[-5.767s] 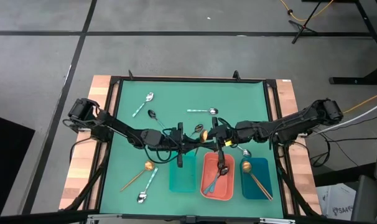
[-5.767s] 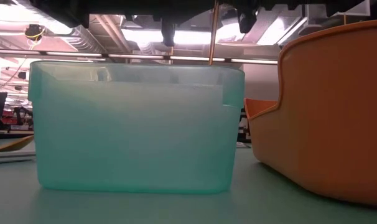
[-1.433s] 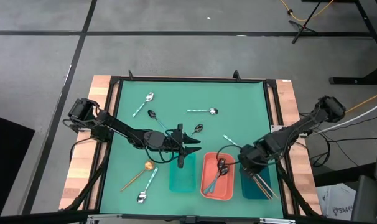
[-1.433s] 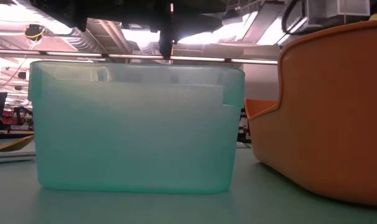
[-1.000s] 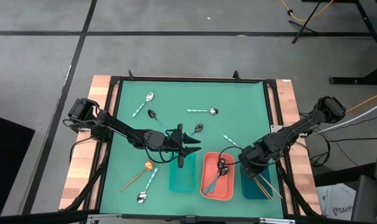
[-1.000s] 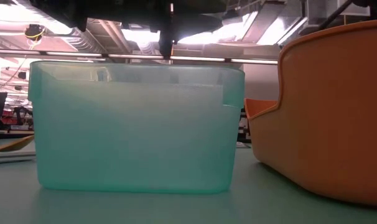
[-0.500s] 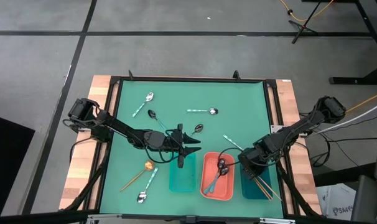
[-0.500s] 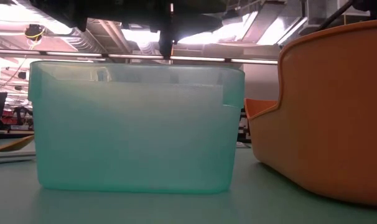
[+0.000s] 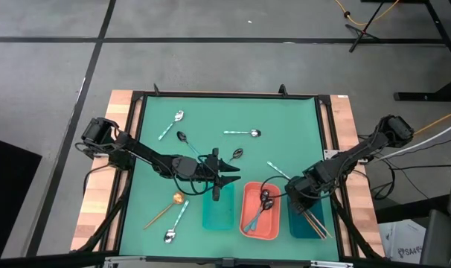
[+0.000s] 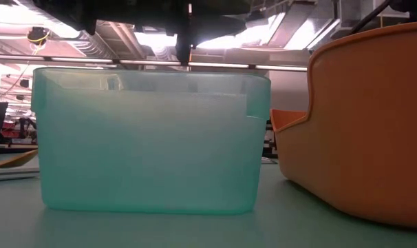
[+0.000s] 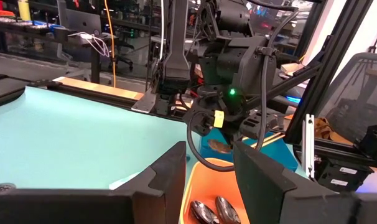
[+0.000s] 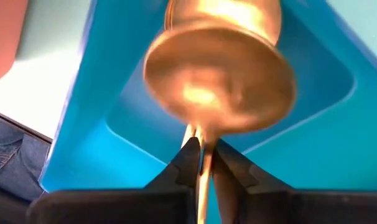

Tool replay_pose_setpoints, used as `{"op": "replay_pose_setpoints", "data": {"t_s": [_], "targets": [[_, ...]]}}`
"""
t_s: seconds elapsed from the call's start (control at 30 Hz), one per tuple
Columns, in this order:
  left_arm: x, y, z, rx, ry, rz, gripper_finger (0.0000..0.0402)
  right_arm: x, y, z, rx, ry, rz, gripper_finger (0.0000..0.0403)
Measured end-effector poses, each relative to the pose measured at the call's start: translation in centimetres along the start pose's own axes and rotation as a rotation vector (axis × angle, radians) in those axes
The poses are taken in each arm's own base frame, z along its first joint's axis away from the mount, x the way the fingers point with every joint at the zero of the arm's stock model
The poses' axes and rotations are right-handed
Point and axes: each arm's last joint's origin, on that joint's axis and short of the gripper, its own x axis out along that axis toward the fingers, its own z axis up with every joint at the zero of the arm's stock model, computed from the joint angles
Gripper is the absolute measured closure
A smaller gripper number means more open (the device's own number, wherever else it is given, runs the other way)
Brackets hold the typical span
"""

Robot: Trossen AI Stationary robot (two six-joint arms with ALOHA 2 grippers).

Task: Sort silverware by color (type)
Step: Put the golden spoon into the blue bin, then put the light blue spoon into the light blue bin

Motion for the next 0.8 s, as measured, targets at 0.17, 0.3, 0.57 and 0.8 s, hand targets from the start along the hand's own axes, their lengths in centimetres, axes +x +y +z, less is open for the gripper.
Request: {"op": "replay_pose_setpoints", "data": {"t_s": [0.17,0.3,0.57,0.8], "targets": [[0.00,0.00,0.00,0.000,0.000,0.000,0.0274,0.00,0.00,0.02,0.000,-0.006,-0.001,0.0363],[0.00,0.00,0.00,0.000,0.000,0.000,0.0274,0.00,0.00,0.02,0.000,-0.007,-0.001,0.0351],[0.00,0.00,0.00,0.000,0.000,0.000,0.0274,0.00,0.00,0.02,0.000,-0.006,-0.001,0.0341],[0.00,0.00,0.00,0.000,0.000,0.000,0.0274,0.00,0.00,-0.01,0.001,0.004,0.000,0.0340]]}}
